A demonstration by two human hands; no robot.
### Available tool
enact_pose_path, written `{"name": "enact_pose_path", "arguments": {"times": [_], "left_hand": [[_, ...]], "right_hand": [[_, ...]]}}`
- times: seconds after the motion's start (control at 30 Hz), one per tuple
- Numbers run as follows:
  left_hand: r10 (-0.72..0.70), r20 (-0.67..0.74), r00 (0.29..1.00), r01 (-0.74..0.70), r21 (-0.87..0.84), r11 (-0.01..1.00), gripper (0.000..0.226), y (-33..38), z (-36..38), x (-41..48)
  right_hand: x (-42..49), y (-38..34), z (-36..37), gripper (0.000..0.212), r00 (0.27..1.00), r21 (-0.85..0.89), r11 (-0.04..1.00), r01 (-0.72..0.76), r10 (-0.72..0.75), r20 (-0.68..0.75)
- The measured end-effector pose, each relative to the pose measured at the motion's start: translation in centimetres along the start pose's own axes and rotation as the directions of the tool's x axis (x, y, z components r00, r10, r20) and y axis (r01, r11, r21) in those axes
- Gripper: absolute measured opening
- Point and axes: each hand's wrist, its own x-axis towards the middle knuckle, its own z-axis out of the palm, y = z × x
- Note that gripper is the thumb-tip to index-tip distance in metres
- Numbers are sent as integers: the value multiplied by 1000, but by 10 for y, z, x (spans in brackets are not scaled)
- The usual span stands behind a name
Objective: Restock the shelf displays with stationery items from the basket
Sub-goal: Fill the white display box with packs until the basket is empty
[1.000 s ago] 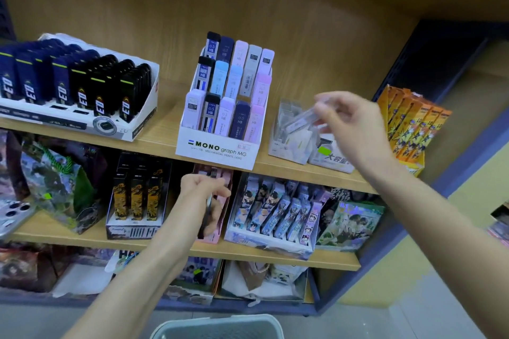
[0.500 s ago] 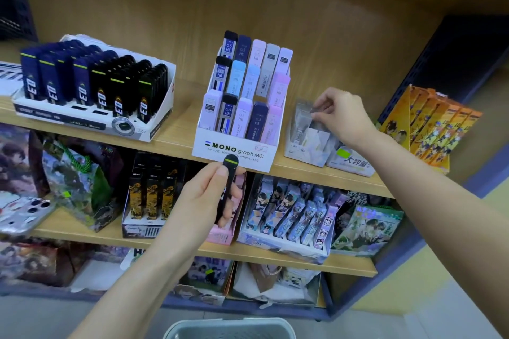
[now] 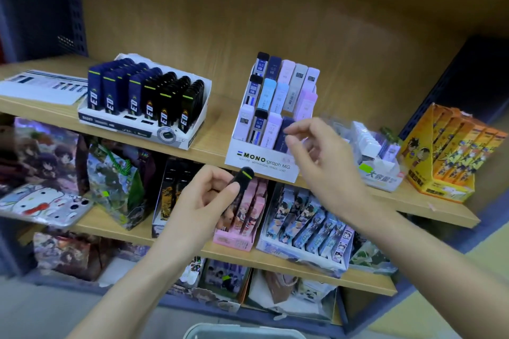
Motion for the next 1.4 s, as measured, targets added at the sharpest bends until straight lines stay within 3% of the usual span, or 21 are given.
{"name": "enact_pose_path", "arguments": {"times": [0.1, 0.17, 0.3, 0.4, 0.6, 0.7, 0.8, 0.93, 1.0, 1.23, 1.4], "left_hand": [[60, 3, 998, -60, -8, 998, 6, 2, -15, -9], [96, -6, 995, -96, 7, 995, 6, 5, -26, -13], [136, -115, 984, -134, 23, 991, 6, 12, -54, -8], [172, -184, 968, -163, 65, 984, 9, 20, -79, 7], [270, -147, 952, -251, 131, 959, 9, 44, -97, 30], [290, -137, 947, -258, 214, 942, 6, 48, -103, 40], [325, -140, 935, -216, 501, 838, 16, 39, -113, 49], [420, -9, 907, -207, 860, 466, 30, 19, -123, 56], [420, 29, 907, -200, 907, 370, 31, 9, -125, 58], [453, 60, 889, -219, 926, 309, 24, -1, -125, 60], [453, 62, 890, -223, 924, 312, 24, -2, -126, 61]], "right_hand": [[-17, -38, 28, 6, 971, 137, 990, -45, 11, 239], [-19, -53, 43, 13, 954, 210, 975, -71, 5, 299], [-5, -68, 57, 6, 906, 318, 907, -277, 137, 400], [14, -76, 61, 5, 918, 382, 878, -289, 142, 371], [45, -93, 75, 10, 913, 449, 831, -330, 159, 377], [56, -94, 80, 7, 944, 475, 833, -284, 155, 293], [74, -84, 77, 5, 986, 409, 898, -161, 127, 109], [86, -68, 87, 15, 997, 211, 976, -61, 50, 56], [89, -61, 96, 18, 997, 165, 986, -41, 29, 69], [98, -53, 102, 15, 994, 141, 990, 3, -18, 108], [105, -52, 94, 2, 973, 114, 993, -7, -20, 229]]}}
